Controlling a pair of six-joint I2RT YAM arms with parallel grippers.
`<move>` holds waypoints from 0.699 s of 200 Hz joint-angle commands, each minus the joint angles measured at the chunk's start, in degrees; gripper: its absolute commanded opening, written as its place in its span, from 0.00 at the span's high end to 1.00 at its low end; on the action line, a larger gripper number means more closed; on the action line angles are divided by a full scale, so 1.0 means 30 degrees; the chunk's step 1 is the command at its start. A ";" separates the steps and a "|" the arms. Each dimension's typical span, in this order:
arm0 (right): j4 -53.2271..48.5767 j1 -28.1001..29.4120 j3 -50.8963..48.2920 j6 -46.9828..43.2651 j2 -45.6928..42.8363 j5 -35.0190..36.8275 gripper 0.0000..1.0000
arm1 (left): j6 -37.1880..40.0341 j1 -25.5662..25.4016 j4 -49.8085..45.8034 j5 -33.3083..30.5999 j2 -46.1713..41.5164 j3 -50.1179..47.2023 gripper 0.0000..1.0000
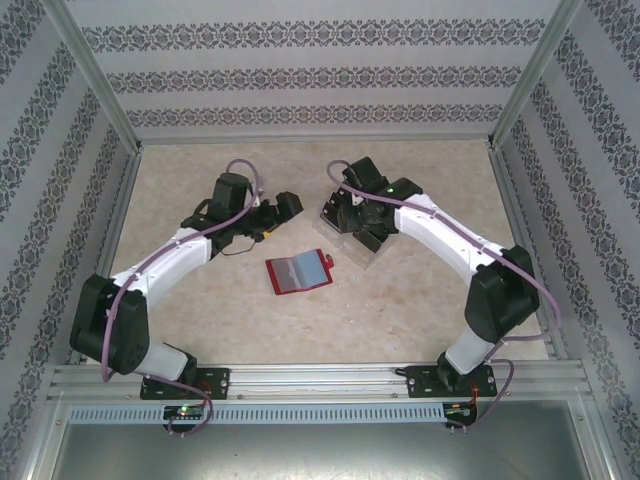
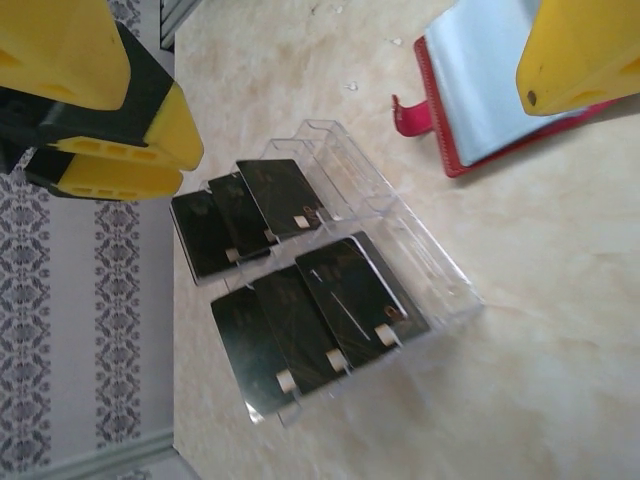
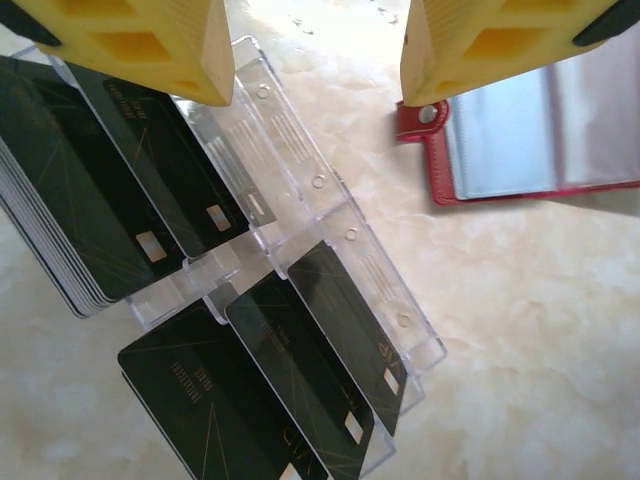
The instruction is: Put the credit cards into the card holder
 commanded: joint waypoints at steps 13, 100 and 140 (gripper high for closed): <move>-0.1792 0.0205 0.1849 -0.1744 0.1562 0.1407 0.54 | 0.1101 0.1392 -0.2234 -0.0603 -0.0937 -0.0697 0.00; -0.1846 -0.0347 0.0537 -0.2113 0.2085 0.1764 0.61 | 0.0956 0.1569 -0.1331 -0.0022 -0.0453 -0.1934 0.00; -0.1416 -0.0350 -0.0048 -0.2012 0.2501 0.1591 0.63 | 0.0985 0.1589 -0.1334 -0.0072 -0.0500 -0.1884 0.00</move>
